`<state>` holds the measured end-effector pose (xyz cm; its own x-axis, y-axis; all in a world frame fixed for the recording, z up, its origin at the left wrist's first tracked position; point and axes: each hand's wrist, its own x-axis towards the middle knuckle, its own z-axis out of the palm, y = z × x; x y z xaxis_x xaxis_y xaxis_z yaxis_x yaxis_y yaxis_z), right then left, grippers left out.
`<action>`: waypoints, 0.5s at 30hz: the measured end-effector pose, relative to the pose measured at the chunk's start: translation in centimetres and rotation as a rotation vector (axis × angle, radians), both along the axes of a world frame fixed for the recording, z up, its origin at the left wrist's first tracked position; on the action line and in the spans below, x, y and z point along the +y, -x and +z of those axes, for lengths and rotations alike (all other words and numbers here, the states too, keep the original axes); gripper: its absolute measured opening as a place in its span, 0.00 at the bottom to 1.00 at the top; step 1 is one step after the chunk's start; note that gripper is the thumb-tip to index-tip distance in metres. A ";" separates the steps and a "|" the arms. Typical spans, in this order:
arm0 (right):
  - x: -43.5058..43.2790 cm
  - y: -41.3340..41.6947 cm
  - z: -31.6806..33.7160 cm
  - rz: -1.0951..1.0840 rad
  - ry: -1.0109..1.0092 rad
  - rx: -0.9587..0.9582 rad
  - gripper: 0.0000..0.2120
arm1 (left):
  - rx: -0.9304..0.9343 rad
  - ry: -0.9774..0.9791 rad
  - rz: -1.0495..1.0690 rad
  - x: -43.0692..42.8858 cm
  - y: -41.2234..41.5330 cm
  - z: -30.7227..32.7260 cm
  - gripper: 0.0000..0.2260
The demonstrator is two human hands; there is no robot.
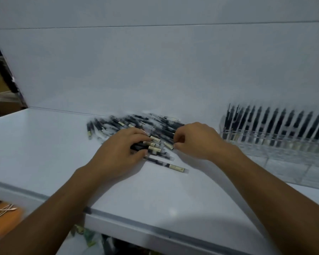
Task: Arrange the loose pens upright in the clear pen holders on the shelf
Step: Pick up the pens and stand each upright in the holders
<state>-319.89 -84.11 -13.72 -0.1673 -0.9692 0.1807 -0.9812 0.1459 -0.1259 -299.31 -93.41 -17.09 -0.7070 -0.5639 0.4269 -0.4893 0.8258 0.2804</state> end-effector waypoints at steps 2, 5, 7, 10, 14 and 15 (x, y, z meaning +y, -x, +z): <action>-0.1 -0.2 -0.9 0.013 0.011 -0.015 0.06 | -0.045 0.038 0.012 -0.4 -0.4 0.0 0.13; -0.2 -0.7 -1.5 0.060 0.042 -0.061 0.09 | -0.078 0.048 0.011 -1.0 -0.6 0.0 0.12; -0.2 -0.9 -1.5 0.072 0.057 -0.081 0.11 | -0.096 0.041 0.003 -1.6 -0.5 0.2 0.11; 0.0 -1.0 -1.7 0.070 0.026 -0.064 0.12 | -0.141 0.036 -0.028 -2.1 -0.1 0.6 0.11; 0.3 -0.8 -1.7 0.083 0.046 -0.043 0.12 | -0.208 0.034 -0.059 -2.5 0.3 1.0 0.10; 0.5 -0.8 -1.6 0.088 0.072 -0.064 0.11 | -0.210 0.037 -0.068 -2.5 0.4 1.1 0.10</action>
